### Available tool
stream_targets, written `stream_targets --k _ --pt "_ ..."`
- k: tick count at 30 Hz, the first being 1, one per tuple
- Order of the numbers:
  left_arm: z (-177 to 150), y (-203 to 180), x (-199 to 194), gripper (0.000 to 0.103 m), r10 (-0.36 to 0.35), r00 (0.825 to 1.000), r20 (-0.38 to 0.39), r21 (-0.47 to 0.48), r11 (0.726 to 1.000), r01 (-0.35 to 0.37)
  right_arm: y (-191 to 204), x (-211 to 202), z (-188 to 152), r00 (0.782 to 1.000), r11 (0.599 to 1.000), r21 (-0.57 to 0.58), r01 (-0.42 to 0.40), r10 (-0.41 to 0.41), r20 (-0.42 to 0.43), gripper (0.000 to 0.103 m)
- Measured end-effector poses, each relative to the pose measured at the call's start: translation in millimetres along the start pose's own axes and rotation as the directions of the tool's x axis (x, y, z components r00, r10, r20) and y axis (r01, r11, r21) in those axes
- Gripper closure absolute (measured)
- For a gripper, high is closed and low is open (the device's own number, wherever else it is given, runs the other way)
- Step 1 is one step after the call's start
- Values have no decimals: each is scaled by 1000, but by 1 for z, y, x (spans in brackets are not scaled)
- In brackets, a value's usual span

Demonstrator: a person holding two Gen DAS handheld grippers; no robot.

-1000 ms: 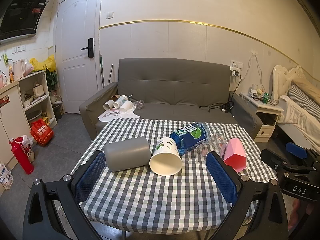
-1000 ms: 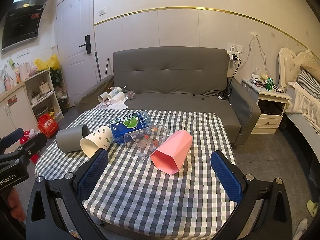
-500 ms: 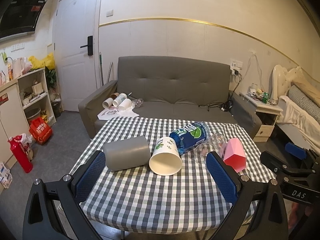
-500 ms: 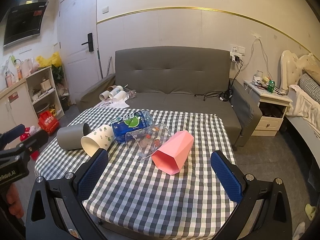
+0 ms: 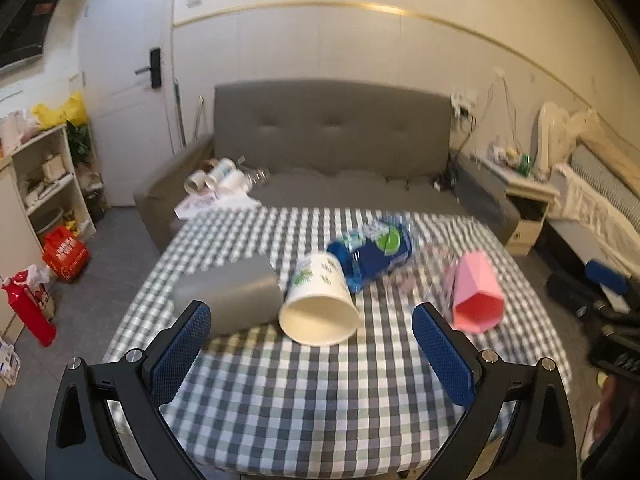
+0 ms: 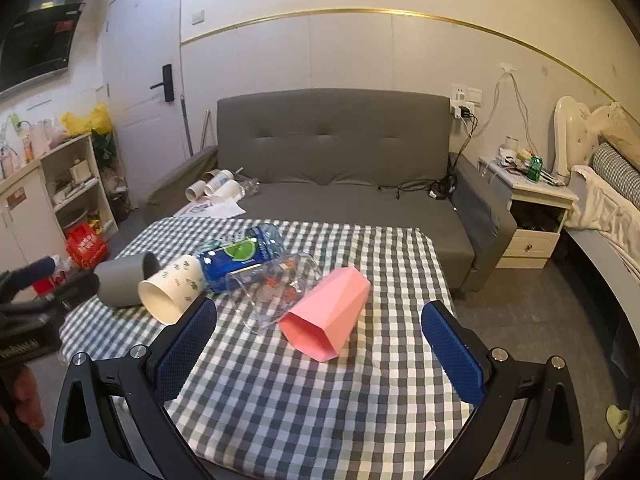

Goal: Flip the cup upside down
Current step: 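Grasp the lying white leaf-print paper cup with the left tool and lift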

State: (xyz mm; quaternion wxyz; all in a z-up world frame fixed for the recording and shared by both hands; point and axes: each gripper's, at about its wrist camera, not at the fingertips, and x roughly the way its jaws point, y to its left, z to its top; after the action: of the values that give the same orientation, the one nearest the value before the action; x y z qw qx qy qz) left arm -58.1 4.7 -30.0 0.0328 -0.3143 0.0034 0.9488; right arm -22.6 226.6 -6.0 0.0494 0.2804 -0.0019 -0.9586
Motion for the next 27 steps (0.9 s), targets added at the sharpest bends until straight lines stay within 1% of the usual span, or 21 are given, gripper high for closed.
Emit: stream_targets --k 3,7,9,11,15,18,19,20,21,22,23,24,27 --pt "-6 -1 31 0 -15 998 -61 -20 1000 14 -3 7 -3 1000 1000 3 -4 4 -10 0" --pt "-10 0 62 0 -2 994 -107 -37 999 -2 -8 16 -6 1000 1000 2 11 -11 -18 0" --pt "-12 -3 75 0 10 993 -120 -38 999 -15 -12 22 -9 999 1000 -4 25 -25 -23 0" --pt "-14 -5 83 0 1 992 -128 -44 999 -6 -14 31 -12 999 1000 -2 28 -28 -38 0" --pt "-17 -2 101 1 -5 990 -143 -57 998 -3 -19 47 -16 997 1000 14 23 -22 -73 0" --pt "-19 1 110 1 -20 987 -159 -80 997 7 -20 53 -17 997 1000 17 21 -19 -77 0" --pt "-20 2 112 1 -23 986 -166 -89 996 8 -19 56 -17 997 1000 11 8 -8 -81 0" --pt "-21 3 113 5 -29 985 -169 -97 995 13 -19 58 -17 996 1000 9 6 -5 -86 0" --pt "-22 3 114 12 -36 984 -175 -107 994 17 -18 60 -18 996 1000 6 5 -5 -89 0" --pt "-23 5 116 16 -42 982 -185 -117 993 20 -16 62 -19 996 1000 0 4 -4 -92 0" --pt "-24 6 118 26 -49 979 -199 -124 992 25 -15 62 -19 996 1000 -6 2 -3 -94 0" --pt "-25 6 119 30 -56 976 -209 -128 991 29 -14 63 -20 995 1000 -10 1 -2 -95 0" --pt "-28 8 113 30 -70 976 -206 -131 990 43 -14 63 -21 995 1000 -12 -1 0 -103 0"
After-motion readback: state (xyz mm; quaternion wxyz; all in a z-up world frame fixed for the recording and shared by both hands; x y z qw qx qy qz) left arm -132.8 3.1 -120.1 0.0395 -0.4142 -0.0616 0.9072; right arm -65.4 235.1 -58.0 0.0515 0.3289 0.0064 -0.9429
